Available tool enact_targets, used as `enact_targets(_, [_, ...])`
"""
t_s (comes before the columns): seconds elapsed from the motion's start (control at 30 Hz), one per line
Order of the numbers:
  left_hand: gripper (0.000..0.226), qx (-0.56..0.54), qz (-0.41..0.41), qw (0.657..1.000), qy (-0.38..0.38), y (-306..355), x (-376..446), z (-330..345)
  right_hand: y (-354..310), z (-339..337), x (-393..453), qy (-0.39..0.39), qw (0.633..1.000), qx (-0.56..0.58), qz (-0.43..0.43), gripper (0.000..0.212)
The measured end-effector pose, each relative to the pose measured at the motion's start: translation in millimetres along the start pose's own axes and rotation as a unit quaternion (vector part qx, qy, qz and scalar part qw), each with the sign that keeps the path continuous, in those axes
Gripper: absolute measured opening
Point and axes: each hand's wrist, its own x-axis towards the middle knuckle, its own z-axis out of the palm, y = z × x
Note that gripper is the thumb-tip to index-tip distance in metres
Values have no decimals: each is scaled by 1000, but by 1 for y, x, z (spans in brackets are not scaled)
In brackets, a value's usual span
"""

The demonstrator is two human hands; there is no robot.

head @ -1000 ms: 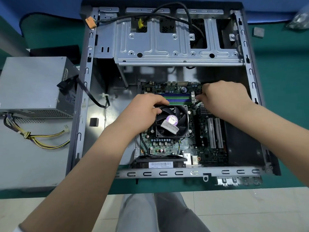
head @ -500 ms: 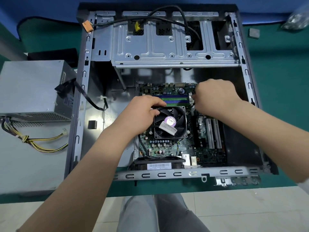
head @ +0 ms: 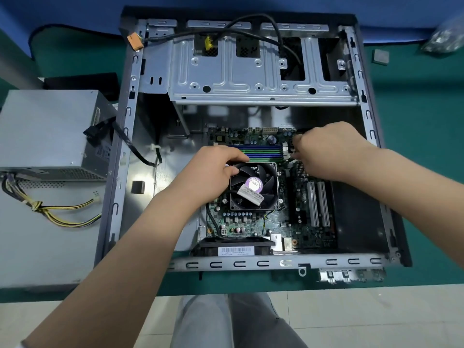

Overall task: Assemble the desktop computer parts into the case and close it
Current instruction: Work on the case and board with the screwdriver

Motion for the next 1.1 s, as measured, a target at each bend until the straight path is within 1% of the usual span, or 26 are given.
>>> enact_targets(0.13, [32, 1, 4, 1000, 3, -1, 0, 0, 0, -3, 6, -2, 1000, 7, 9, 20])
enact_targets(0.2, [32, 3, 5, 1000, 1, -1, 0, 0, -1, -4, 7, -22, 998, 54, 35, 26])
enact_targets(0.3, [31, 6, 6, 1000, 2, 0, 0, 0, -2, -7, 8, -51, 984, 142, 91, 34])
enact_targets(0.5, [32, 26, 3, 1000, -2, 2, -1, -1, -2, -10, 10, -75, 953, 252, 152, 31])
enact_targets(0.57, [32, 30, 2, 1000, -3, 3, -1, -1, -3, -13, 10, -76, 949, 260, 159, 29])
enact_targets(0.7, [31, 34, 3, 999, -7, 3, 0, -2, -9, -12, 3, -83, 961, 220, 147, 30])
enact_targets(0.77, [28, 24, 9, 1000, 1, 3, -1, -2, -12, -9, -2, -86, 964, 207, 146, 24])
enact_targets(0.83, [28, 32, 18, 999, 11, 3, -2, -2, -12, -9, -7, -62, 962, 209, 162, 15])
enact_targets(0.9, [29, 41, 29, 998, 23, 4, -3, -3, -11, -15, -14, -24, 954, 239, 181, 19])
enact_targets(0.97, [33, 23, 43, 998, 41, 8, -5, -4, -11, -24, -22, 19, 934, 309, 180, 17])
enact_targets(1.0, [34, 2, 48, 998, 50, 10, -8, -5, -13, -30, -27, 34, 917, 358, 170, 14])
enact_targets(1.03, [35, -24, 49, 997, 56, 13, -11, -5, -16, -36, -31, 47, 892, 421, 160, 13])
enact_targets(1.07, [36, -50, 48, 996, 57, 16, -15, -6, -20, -43, -35, 51, 854, 495, 152, 12])
enact_targets(1.1, [36, -72, 48, 995, 55, 20, -19, -7, -24, -49, -37, 47, 807, 570, 146, 13])
